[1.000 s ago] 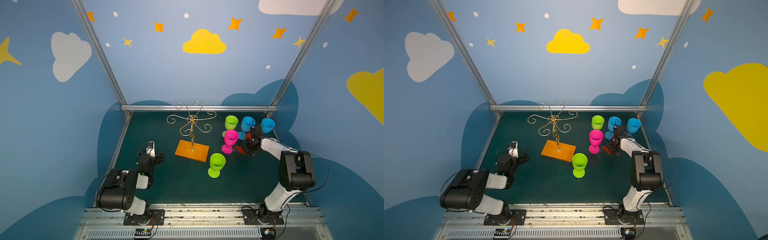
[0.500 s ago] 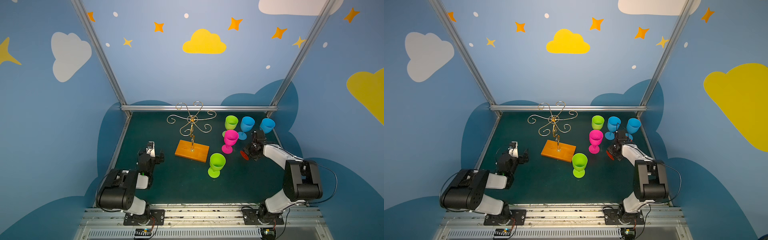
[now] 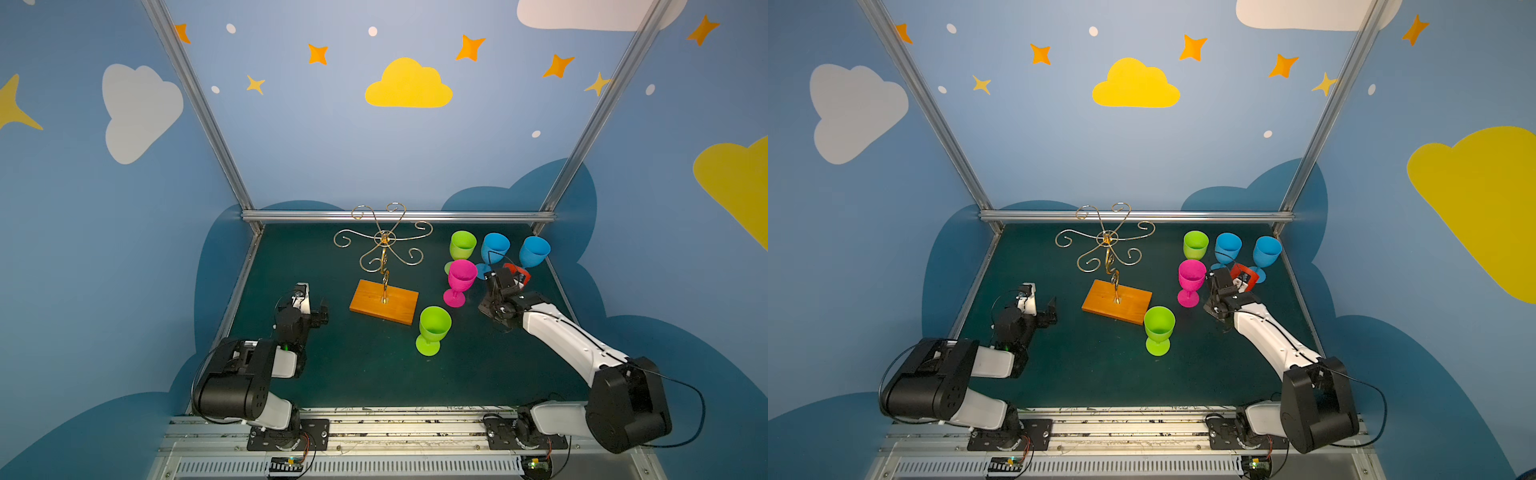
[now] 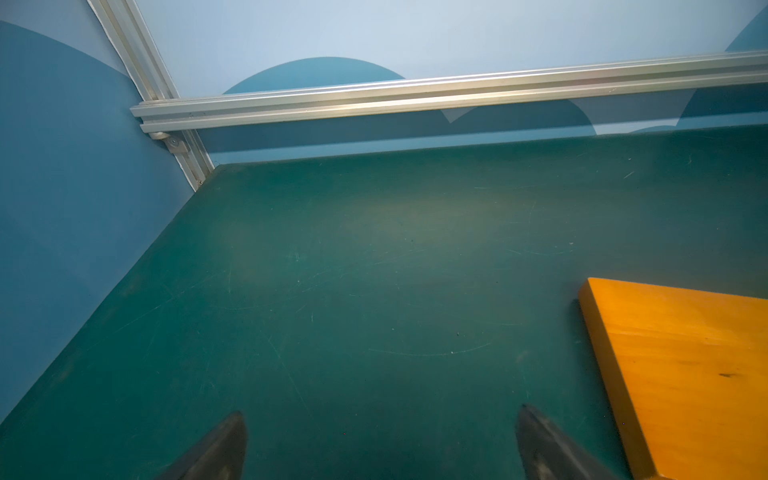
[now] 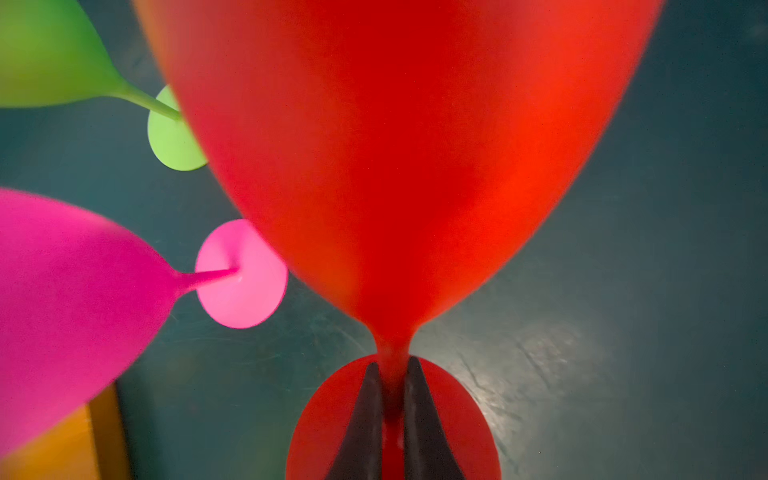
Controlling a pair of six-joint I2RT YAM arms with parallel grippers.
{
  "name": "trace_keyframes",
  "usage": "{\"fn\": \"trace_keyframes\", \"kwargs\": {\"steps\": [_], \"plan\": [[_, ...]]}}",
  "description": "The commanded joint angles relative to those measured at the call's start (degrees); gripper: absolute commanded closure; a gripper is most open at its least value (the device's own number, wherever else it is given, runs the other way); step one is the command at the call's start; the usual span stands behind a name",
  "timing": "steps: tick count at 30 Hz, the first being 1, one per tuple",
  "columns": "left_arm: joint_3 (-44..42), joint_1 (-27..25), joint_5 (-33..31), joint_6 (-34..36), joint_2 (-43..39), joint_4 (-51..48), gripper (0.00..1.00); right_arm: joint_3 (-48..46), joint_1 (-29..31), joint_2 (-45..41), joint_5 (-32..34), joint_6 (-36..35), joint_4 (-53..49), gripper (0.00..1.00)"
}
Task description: Take the wine glass off the wine glass rack
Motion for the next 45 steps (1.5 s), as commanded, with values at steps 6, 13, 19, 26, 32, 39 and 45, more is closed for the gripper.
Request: {"fn": "trace_keyframes", "kwargs": {"steps": [6,13,19,26,32,39,45], "plan": [[1.0,-0.1,-0.4,-0.2,-0.4,0.2,0.01,-4.9,18.0,2.5,26.0,14.0,-4.8,1.0],[1.0,-0.1,-0.4,-0.1,-0.4,0.2,0.01,-8.2,26.7,9.8,36.2,24.3,-1.1,1.0],[1.0,-0.1,-0.4,-0.1,-0.4,0.2,0.01,-9.2,28.6,16.0,37.7,28.6,3.3,1.0],[1.1,-0.1,-0.4,-0.1,-0.4,0.2,0.01,-9.4,29.5,15.1,37.2,28.1,3.0,1.0],[0.6,-0.2,-2.9,-1.3,-0.4,0.9,0.01,-8.6,29.7,9.4,38.4,20.8,2.6,1.0],[1.0,2.5,-2.9,-5.1,-2.6,-1.7,0.01,-8.3,29.7,0.7,39.6,10.5,3.3,1.0],[2.6,2.7,-5.4,-6.4,-17.6,-16.8,0.01,-9.9,29.6,-7.0,40.2,-1.2,9.0,1.0]]}}
